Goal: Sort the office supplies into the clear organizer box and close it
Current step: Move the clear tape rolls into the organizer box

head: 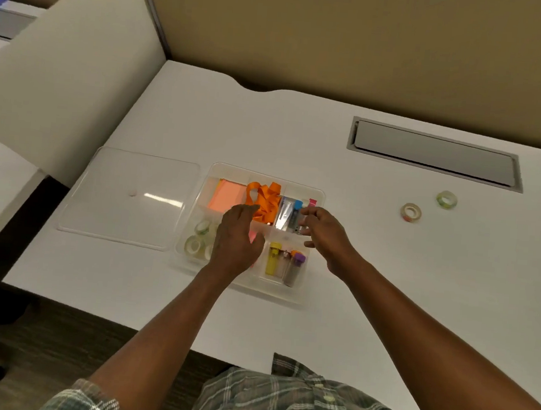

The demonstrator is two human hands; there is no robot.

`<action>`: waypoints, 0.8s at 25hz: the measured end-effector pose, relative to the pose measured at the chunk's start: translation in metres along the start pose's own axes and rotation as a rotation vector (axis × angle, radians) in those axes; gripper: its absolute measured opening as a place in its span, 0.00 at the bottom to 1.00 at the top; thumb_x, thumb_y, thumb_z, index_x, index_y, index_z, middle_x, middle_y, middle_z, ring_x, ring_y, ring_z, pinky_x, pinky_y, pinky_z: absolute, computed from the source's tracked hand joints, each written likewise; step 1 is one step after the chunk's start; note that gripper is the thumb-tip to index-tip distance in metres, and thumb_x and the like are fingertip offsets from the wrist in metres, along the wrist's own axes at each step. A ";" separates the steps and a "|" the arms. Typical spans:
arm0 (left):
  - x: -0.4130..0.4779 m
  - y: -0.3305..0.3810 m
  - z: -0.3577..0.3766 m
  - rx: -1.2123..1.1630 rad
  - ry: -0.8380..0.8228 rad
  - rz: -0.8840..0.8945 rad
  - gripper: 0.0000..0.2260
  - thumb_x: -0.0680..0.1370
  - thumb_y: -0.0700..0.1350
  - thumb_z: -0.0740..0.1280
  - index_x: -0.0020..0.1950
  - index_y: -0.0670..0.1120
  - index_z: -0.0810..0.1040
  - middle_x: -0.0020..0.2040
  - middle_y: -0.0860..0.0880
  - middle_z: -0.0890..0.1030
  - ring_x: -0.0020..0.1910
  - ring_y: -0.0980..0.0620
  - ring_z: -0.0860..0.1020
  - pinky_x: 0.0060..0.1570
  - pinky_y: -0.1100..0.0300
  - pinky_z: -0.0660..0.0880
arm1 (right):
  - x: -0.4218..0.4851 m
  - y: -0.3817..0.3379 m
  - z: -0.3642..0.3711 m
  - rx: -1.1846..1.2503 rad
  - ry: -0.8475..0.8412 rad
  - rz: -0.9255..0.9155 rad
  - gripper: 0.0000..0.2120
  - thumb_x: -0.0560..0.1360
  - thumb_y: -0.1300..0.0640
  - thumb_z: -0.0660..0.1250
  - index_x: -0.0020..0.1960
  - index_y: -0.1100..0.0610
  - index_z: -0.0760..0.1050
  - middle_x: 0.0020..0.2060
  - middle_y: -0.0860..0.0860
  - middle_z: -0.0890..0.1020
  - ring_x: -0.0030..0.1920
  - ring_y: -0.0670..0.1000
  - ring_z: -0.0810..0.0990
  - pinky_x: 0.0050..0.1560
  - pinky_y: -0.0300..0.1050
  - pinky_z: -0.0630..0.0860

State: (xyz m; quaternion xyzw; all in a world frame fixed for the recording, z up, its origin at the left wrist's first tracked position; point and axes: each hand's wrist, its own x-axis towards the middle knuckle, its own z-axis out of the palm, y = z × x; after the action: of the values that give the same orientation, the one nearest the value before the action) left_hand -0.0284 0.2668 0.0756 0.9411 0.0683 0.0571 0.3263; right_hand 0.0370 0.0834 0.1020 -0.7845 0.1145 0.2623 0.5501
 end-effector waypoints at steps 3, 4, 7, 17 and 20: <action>0.011 0.031 0.024 0.003 -0.050 0.066 0.23 0.74 0.42 0.71 0.68 0.41 0.74 0.62 0.40 0.77 0.61 0.41 0.74 0.60 0.49 0.72 | -0.003 0.017 -0.042 0.076 0.056 0.030 0.14 0.78 0.55 0.60 0.62 0.49 0.76 0.53 0.52 0.82 0.46 0.49 0.79 0.46 0.45 0.80; 0.015 0.042 0.032 0.000 -0.067 0.083 0.23 0.74 0.41 0.71 0.68 0.40 0.74 0.63 0.40 0.77 0.62 0.41 0.74 0.61 0.49 0.72 | -0.003 0.022 -0.056 0.094 0.077 0.042 0.14 0.78 0.55 0.60 0.62 0.49 0.76 0.53 0.51 0.82 0.46 0.48 0.79 0.46 0.44 0.80; 0.026 0.080 0.061 -0.004 -0.109 0.145 0.23 0.74 0.43 0.71 0.68 0.40 0.74 0.63 0.40 0.77 0.64 0.41 0.74 0.65 0.47 0.71 | -0.004 0.039 -0.099 0.138 0.143 0.063 0.14 0.77 0.55 0.61 0.61 0.49 0.77 0.52 0.50 0.82 0.44 0.46 0.79 0.42 0.41 0.79; 0.078 0.176 0.163 0.133 -0.349 0.243 0.24 0.76 0.48 0.68 0.72 0.45 0.70 0.70 0.43 0.70 0.67 0.43 0.70 0.64 0.48 0.71 | 0.023 0.091 -0.218 0.137 0.339 0.150 0.15 0.75 0.53 0.63 0.61 0.48 0.76 0.49 0.48 0.82 0.47 0.50 0.80 0.56 0.55 0.79; 0.095 0.195 0.194 0.203 -0.424 0.270 0.25 0.76 0.48 0.67 0.72 0.46 0.70 0.69 0.42 0.70 0.65 0.41 0.71 0.59 0.48 0.73 | 0.041 0.099 -0.248 0.140 0.378 0.176 0.16 0.75 0.54 0.63 0.63 0.50 0.76 0.50 0.48 0.81 0.48 0.51 0.81 0.58 0.55 0.80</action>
State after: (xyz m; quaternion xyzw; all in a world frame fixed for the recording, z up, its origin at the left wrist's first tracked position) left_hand 0.1124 0.0126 0.0513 0.9605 -0.1221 -0.1054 0.2267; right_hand 0.0960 -0.1774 0.0643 -0.7665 0.3016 0.1491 0.5470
